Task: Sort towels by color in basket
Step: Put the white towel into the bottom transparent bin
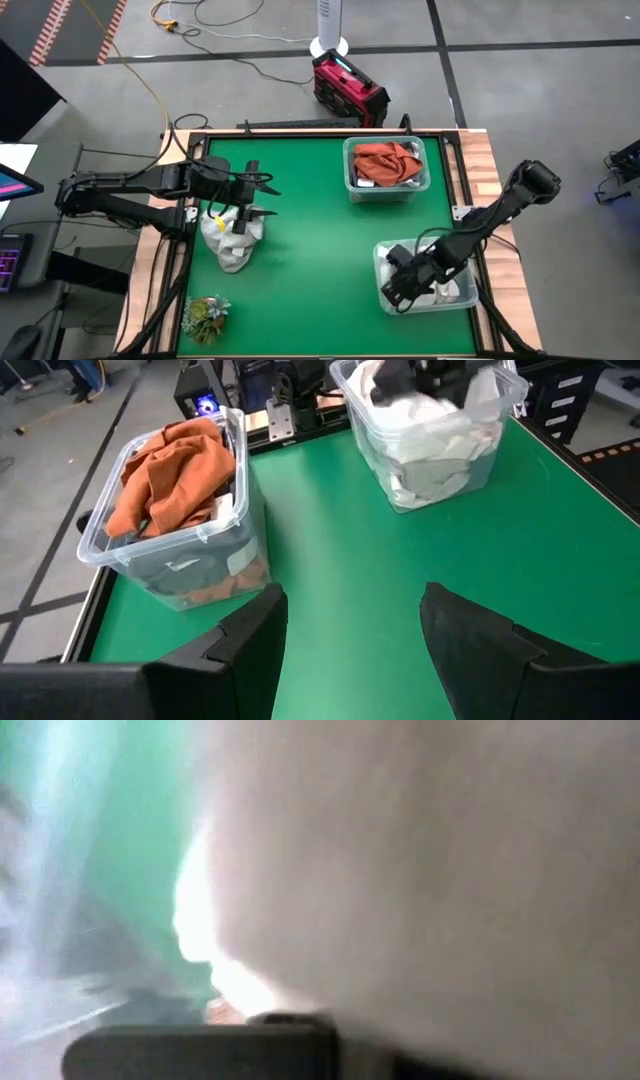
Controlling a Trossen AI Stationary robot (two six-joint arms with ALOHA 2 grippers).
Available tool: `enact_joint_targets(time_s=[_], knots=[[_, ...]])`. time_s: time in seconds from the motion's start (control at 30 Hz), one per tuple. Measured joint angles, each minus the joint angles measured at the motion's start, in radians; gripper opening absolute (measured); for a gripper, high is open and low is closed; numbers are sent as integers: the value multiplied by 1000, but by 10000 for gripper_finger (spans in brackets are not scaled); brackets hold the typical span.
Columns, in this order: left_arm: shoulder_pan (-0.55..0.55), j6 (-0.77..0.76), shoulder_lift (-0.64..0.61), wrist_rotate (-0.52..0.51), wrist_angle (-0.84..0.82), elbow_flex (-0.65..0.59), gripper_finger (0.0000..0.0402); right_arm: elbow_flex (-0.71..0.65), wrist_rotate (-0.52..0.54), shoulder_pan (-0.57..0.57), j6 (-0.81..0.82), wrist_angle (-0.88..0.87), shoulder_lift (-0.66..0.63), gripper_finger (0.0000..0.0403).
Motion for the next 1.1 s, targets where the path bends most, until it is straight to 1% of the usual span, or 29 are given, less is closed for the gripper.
enact_joint_targets(time_s=[0.13, 0.27, 0.37, 0.57, 0.67, 0.73, 0.83, 0.93, 1.1], knots=[[0, -3, 0, 0, -10, 0, 219, 30, 2, 0, 20, -97, -66, 71], [0, -4, 0, 0, -18, 0, 219, 42, 11, -2, 41, -202, -72, 71], [0, -4, 0, 0, -24, 0, 219, 42, -16, -15, -17, -237, -15, 71], [0, -4, 0, 0, -51, 0, 219, 49, -40, 12, -262, -222, 157, 71], [0, 7, 0, 0, -51, 0, 219, 53, -21, 30, -310, -243, 206, 71], [0, 6, 0, 0, -53, 0, 219, 53, -4, 38, -317, -248, 217, 71], [0, 7, 0, 0, -56, 0, 219, 50, -4, 31, -318, -249, 201, 71], [0, 6, 0, 0, -61, 0, 219, 53, -16, 17, -304, -263, 147, 71], [0, 7, 0, 0, -62, 0, 219, 51, -13, 23, -313, -214, 75, 71]])
